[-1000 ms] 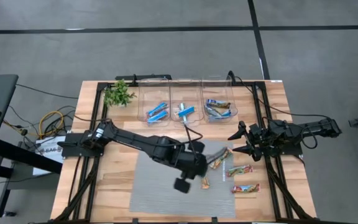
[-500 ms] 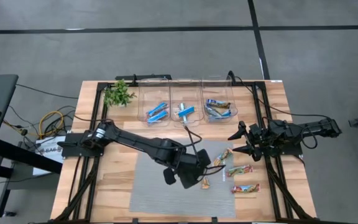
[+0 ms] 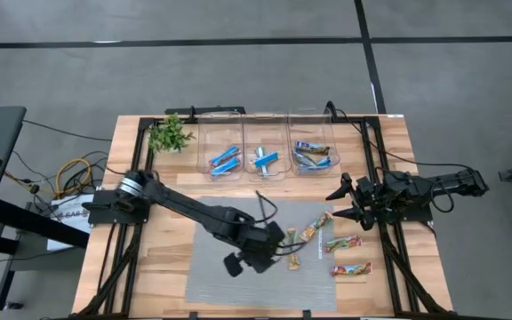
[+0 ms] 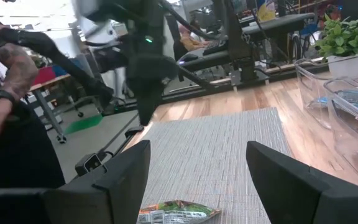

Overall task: Pick and place Granola Bars by type
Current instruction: Put the orange granola bar into the middle transparent bin

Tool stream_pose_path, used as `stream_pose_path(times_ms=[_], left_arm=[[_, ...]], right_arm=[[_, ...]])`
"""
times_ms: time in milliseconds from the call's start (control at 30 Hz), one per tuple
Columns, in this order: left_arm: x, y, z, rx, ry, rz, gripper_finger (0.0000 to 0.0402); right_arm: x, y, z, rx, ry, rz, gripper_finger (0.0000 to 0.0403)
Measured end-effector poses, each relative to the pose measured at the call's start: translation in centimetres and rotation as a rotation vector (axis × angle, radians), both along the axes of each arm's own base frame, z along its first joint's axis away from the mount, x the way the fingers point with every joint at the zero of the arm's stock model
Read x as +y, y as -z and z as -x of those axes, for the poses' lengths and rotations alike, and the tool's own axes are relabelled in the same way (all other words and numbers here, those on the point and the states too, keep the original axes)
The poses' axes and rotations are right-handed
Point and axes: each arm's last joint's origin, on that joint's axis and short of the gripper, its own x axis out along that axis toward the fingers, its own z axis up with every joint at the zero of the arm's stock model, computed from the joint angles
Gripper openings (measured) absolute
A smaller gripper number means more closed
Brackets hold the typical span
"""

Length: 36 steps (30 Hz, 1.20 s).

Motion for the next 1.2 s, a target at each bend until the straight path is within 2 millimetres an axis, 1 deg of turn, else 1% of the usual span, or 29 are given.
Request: stream_pose_path(times_ms=[67, 167, 233, 333, 500, 633, 733, 867, 1033, 1200], left_arm=[[0.6, 1.3, 1.8, -0.029, -0.02, 0.032, 0.0063], [1.9, 3.5, 5.2, -0.106, -0.055, 0.071, 0.0063], [3.0, 5.0, 7.8, -0.139, -0.126, 0.097, 0.0063], [4.7, 6.9, 11.7, -0.122, -0.271, 0.134, 0.0063], [7.4, 9.0, 17.7, -0.063, -0.429, 0.174, 0.0063], [9.2, 10.0, 21.7, -0.064, -0.531, 0.243, 0.0063], [10.3, 10.3, 23.9, -0.087, -0.598, 0.298, 0.0063], [11.4, 10.0, 25.7, -0.166, -0.654, 0.359, 0.0063], [12.8, 10.2, 27.2, -0.272, -0.718, 0.393, 0.0063], [13.8, 9.9, 28.0, -0.395, -0.772, 0.457, 0.0063]], right_arm=[[0.0, 0.0, 0.0, 0.0, 0.0, 0.0, 0.026], [0.0, 0.0, 0.0, 0.0, 0.0, 0.0, 0.026], [0.0, 0.0, 0.0, 0.0, 0.0, 0.0, 0.026], [0.0, 0.0, 0.0, 0.0, 0.0, 0.0, 0.026], [0.0, 0.0, 0.0, 0.0, 0.0, 0.0, 0.026], [0.0, 0.0, 0.0, 0.0, 0.0, 0.0, 0.026], [0.0, 0.0, 0.0, 0.0, 0.0, 0.0, 0.026], [0.0, 0.0, 0.0, 0.0, 0.0, 0.0, 0.026], [0.0, 0.0, 0.0, 0.0, 0.0, 0.0, 0.026], [0.0, 0.0, 0.0, 0.0, 0.0, 0.0, 0.026]])
